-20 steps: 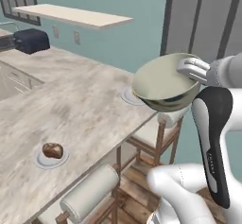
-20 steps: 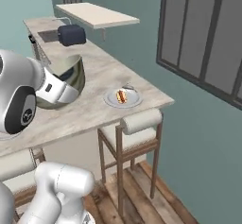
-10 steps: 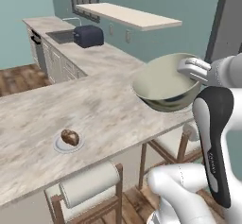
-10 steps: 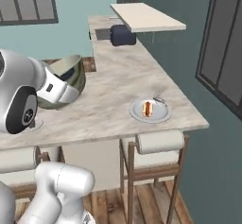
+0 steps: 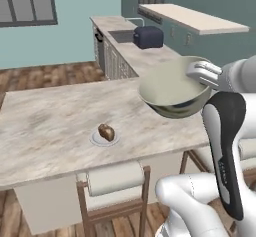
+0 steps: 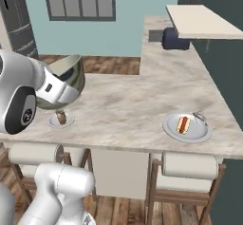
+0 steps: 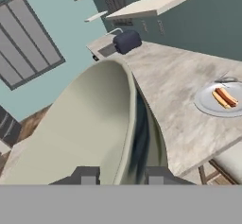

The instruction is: Take the smaller bowl and place it next to the appetizer plate on the dining counter , and place the larger bowl next to the plate with cooked food.

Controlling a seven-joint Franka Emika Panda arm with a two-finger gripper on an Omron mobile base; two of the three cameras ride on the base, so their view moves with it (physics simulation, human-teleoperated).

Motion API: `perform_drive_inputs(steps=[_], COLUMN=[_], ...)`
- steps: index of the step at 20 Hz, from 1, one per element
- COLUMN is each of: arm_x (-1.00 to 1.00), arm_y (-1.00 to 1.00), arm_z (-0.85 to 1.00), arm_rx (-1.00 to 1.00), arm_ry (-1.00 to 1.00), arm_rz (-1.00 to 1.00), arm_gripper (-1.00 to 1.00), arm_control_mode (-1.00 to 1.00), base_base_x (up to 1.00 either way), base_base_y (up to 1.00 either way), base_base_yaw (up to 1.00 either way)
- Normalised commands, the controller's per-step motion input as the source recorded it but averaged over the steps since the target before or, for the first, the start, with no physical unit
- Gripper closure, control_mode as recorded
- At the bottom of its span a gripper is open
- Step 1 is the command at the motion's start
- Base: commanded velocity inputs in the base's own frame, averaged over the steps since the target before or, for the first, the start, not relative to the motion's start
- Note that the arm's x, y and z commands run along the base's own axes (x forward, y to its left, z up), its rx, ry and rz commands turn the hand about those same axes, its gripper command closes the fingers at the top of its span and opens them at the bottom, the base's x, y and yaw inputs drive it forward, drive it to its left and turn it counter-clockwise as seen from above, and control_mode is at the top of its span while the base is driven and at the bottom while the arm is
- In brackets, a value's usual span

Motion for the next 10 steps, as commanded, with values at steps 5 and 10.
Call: perform_drive_inputs(steps=[5,10], arm_x=[0.0,0.0], arm_y=[0.0,0.0], arm_z=[0.0,0.0], arm_rx=[0.0,0.0], arm_ry=[0.0,0.0], arm_rz=[0.0,0.0], arm_gripper=[1.0,1.0], arm_control_mode=[1.0,1.0], base_base_x=[0.0,0.01], base_base_y=[-0.66,-0.69], base_base_yaw=[0.27,0.2])
